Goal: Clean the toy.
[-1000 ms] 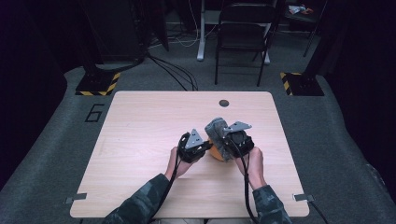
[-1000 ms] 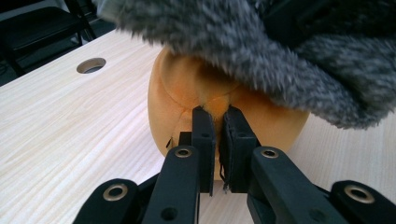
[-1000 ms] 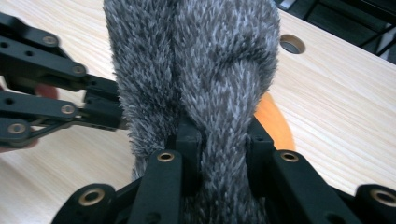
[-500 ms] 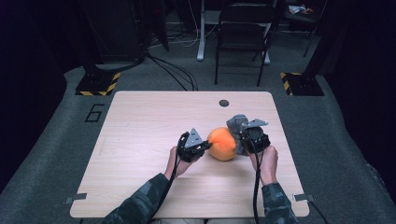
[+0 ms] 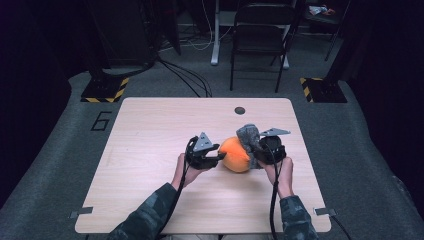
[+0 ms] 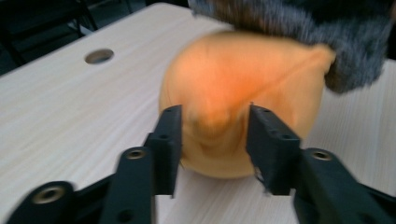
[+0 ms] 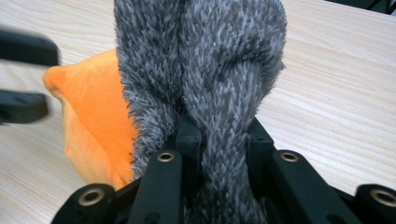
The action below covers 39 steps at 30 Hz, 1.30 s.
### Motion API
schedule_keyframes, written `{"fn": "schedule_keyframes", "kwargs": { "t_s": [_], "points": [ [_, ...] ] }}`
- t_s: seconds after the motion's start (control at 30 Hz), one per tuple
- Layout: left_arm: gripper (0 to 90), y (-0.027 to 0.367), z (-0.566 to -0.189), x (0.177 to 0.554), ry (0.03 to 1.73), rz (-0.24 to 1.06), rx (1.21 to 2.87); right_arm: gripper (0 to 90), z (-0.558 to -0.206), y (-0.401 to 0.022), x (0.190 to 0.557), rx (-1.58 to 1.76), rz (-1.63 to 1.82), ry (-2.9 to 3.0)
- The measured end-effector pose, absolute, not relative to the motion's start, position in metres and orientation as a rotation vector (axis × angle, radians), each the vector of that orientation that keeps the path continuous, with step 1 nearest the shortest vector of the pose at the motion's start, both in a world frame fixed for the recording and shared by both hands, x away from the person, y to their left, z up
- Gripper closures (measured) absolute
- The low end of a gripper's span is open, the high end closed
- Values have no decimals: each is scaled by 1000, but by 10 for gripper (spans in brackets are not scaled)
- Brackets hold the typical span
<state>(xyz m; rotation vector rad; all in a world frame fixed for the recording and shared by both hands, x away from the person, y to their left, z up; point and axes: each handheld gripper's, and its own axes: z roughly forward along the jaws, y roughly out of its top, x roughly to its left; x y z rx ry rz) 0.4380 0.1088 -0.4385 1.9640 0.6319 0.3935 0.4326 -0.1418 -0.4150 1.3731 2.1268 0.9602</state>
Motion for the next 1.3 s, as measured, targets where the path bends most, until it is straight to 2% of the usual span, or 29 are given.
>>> {"fn": "schedule_keyframes", "kwargs": {
  "t_s": [0.07,0.17,0.37,0.4,0.53,0.6,0.87,1.13,1.3],
  "points": [
    [434,105,-432,435,637,390,1951,733,-414,-140,432,1369,954,2129],
    [388,95,-428,435,634,404,1979,733,-414,-139,431,1368,943,2133],
    [350,71,-432,452,653,366,2086,732,-413,-137,431,1360,944,2135],
    [362,70,-432,454,654,361,2095,732,-413,-137,431,1362,937,2132],
    [571,69,-434,456,612,353,2148,728,-412,-142,430,1365,979,2118],
    [622,72,-435,455,604,349,2153,727,-408,-145,428,1368,1008,2104],
    [606,97,-443,446,579,330,2132,723,-399,-168,417,1386,954,2050],
    [564,114,-456,429,552,351,2125,717,-433,-213,410,1535,833,2025],
    [505,123,-465,415,552,392,2118,711,-458,-231,412,1623,798,2037]
  ]
}}
